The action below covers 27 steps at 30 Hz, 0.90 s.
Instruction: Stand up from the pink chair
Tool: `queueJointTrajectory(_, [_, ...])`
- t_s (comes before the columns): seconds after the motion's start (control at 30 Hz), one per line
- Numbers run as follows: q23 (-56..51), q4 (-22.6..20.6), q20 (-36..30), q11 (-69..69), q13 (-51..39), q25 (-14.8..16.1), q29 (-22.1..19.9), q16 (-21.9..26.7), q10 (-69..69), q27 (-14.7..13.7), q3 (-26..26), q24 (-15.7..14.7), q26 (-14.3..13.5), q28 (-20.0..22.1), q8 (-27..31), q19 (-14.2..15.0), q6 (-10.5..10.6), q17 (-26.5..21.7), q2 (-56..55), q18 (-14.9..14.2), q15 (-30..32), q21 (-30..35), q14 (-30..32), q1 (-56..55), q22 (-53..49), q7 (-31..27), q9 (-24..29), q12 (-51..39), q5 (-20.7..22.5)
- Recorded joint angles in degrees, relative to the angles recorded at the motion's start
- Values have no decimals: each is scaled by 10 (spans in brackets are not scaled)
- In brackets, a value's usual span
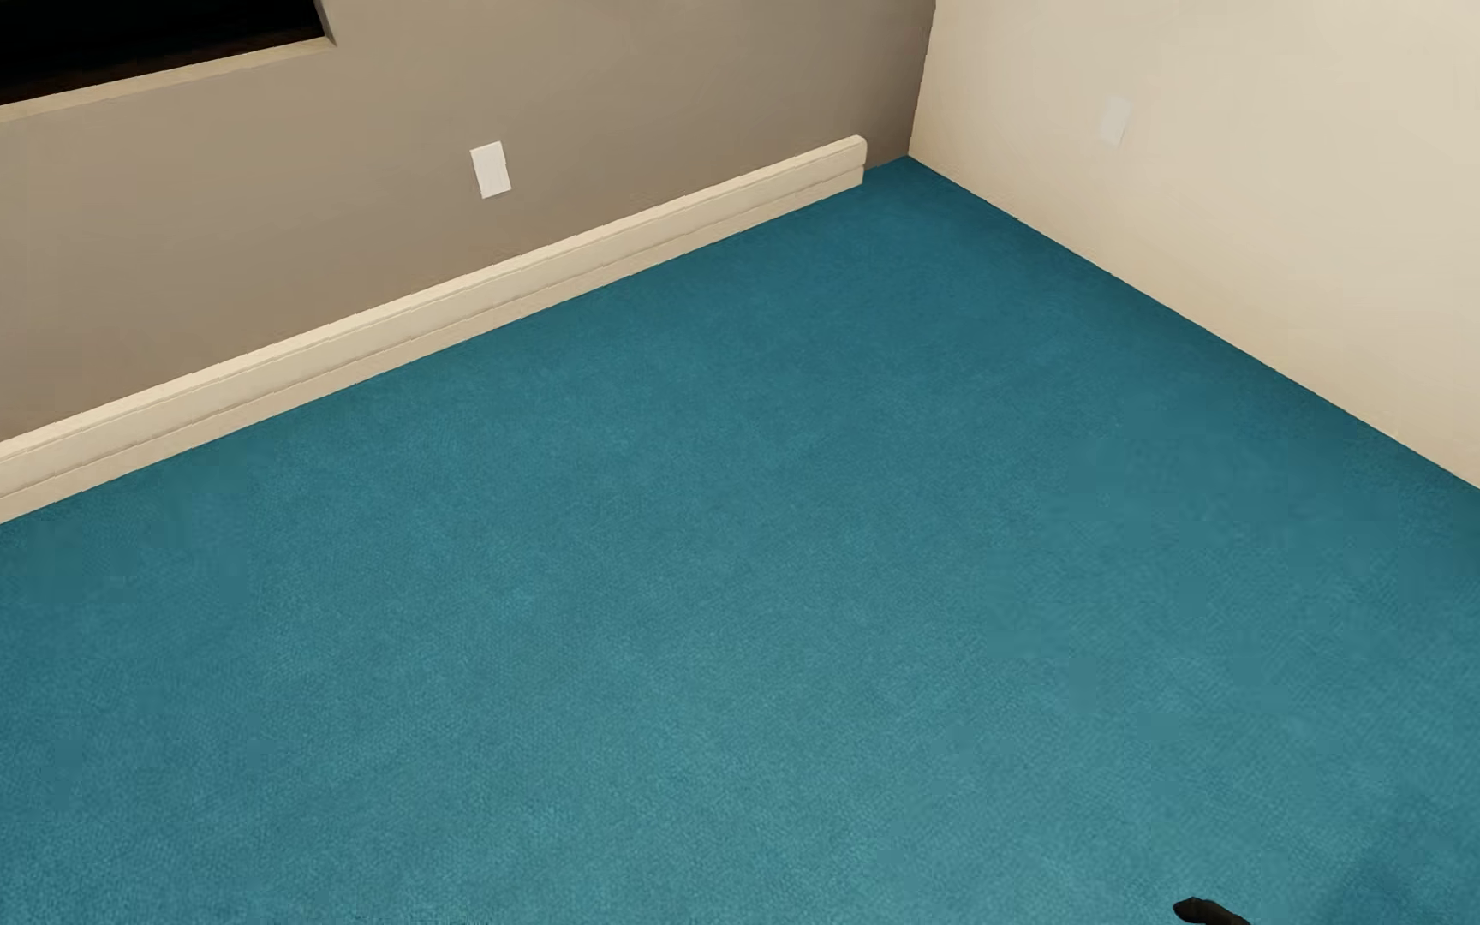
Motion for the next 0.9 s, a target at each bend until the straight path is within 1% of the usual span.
queueJointTrajectory(0.03, [1, 10, -16, -82, 5, 0, -2, 2, 26, -1, 1, 0, -4, 4, 14, 2, -3, 0, -1, -7, 26, -9, -19, -9, -3, -7, -2, -7, -3])
queueJointTrajectory(0.1, [5, 29, -40, -223, 16, 6, -2, 1, 72, 0, 5, -1, -6, 2, 46, -14, -8, -3, 5, -23, 82, -12, -42, -34, -4, -22, -16, -13, -16])
queueJointTrajectory(0.13, [4, 36, -47, -250, 21, 7, -1, -2, 80, 0, 8, 2, -4, -2, 60, -7, -8, -7, 6, -29, 94, -13, -46, -42, 0, -31, -22, -17, -25])
queueJointTrajectory(0.17, [3, 45, -51, -260, 21, 6, 1, -3, 81, -1, 10, 1, -4, -2, 63, 10, -10, -10, 6, -37, 124, -16, -47, -45, 4, -38, -23, -19, -33])
queueJointTrajectory(0.2, [2, 53, -55, -253, 21, 3, 1, -3, 81, -2, 10, 0, -7, 0, 61, 15, -14, -11, 9, -44, 139, -18, -44, -50, 6, -46, -24, -18, -37])
queueJointTrajectory(0.23, [-3, 62, -60, -242, 24, 2, 2, -3, 79, -6, 11, -1, -10, -3, 58, 7, -15, -14, 17, -52, 121, -22, -33, -58, 10, -54, -26, -19, -36])
queueJointTrajectory(0.27, [-7, 71, -64, -241, 27, -1, 0, -3, 81, -10, 13, 4, -10, -4, 53, 1, -16, -18, 29, -64, 79, -26, -19, -75, 15, -62, -31, -20, -33])
queueJointTrajectory(0.3, [-9, 82, -64, -253, 27, -12, 6, -4, 85, -12, 17, 14, -8, -11, 44, -6, -13, -24, 45, -76, 39, -31, -5, -94, 20, -65, -33, -23, -27])
queueJointTrajectory(0.33, [-16, 92, -61, -268, 23, -20, 6, -5, 89, -15, 21, 25, -7, -15, 38, -21, -9, -31, 58, -81, 9, -30, 7, -113, 20, -66, -32, -25, -17])
queueJointTrajectory(0.37, [-16, 100, -48, -270, 15, -15, -1, -11, 89, -19, 22, 14, -8, -13, 34, -20, -3, -35, 60, -85, 5, -29, 29, -127, 36, -69, -27, -37, -9])
queueJointTrajectory(0.4, [-11, 102, -49, -268, 8, -12, -12, -14, 90, -19, 20, 11, -3, -9, 27, -19, -1, -34, 59, -85, 5, -27, 46, -137, 45, -69, -27, -38, -1])
queueJointTrajectory(0.47, [-13, 90, -73, -286, 8, -6, -18, -15, 97, -20, 18, 31, 8, -44, 18, -31, 1, -35, 74, -75, -7, -39, 38, -142, 46, -51, -27, -33, 9])
queueJointTrajectory(0.5, [-13, 80, -74, -302, 9, -6, -13, -18, 109, -22, 19, 50, 15, -67, 13, -37, 5, -40, 82, -65, -6, -55, 27, -148, 50, -42, -30, -37, 12])
queueJointTrajectory(0.53, [-18, 68, -84, -304, 13, 1, -3, -27, 100, -25, 22, 61, -4, -38, 10, -9, 11, -44, 87, -73, -14, -41, 9, -138, 65, -34, -23, -49, 9])
queueJointTrajectory(0.57, [-13, 59, -81, -312, 15, 7, -6, -29, 91, -25, 24, 61, -5, -34, 7, -11, 14, -42, 90, -65, -12, -42, 1, -132, 66, -29, -24, -52, 13])
queueJointTrajectory(0.6, [-7, 52, -80, -317, 16, 12, -6, -28, 76, -24, 23, 53, -7, -32, 5, -18, 16, -36, 92, -58, -10, -41, -7, -123, 64, -24, -26, -52, 17])
queueJointTrajectory(0.63, [-1, 45, -84, -320, 18, 12, -8, -25, 59, -25, 23, 54, -9, -29, 4, -27, 16, -30, 94, -50, -8, -42, -5, -112, 63, -20, -27, -51, 20])
queueJointTrajectory(0.67, [-2, 40, -88, -319, 22, 11, -10, -22, 40, -27, 21, 59, -10, -28, 3, -34, 17, -23, 93, -49, -8, -44, 2, -104, 62, -19, -28, -50, 21])
queueJointTrajectory(0.7, [-5, 37, -88, -316, 26, 15, -12, -21, 20, -29, 19, 56, -11, -20, 2, -37, 18, -18, 90, -53, -8, -42, 18, -96, 60, -16, -27, -47, 22])
queueJointTrajectory(0.77, [-8, 37, -88, -318, 28, 19, -21, -19, -18, -36, 17, 45, -16, -4, 3, -44, 21, -5, 80, -51, -3, -36, 33, -87, 59, -9, -23, -44, 23])
queueJointTrajectory(0.83, [-4, 37, -93, -325, 27, 18, -14, -18, -38, -35, 15, 47, -16, -12, 4, -44, 24, 3, 70, -57, 4, -35, 46, -91, 63, -8, -21, -45, 22])
queueJointTrajectory(0.9, [1, 33, -93, -330, 27, 21, -18, -19, -48, -33, 15, 46, -15, -14, 7, -43, 22, 9, 65, -57, 13, -33, 47, -91, 67, -6, -18, -45, 17])
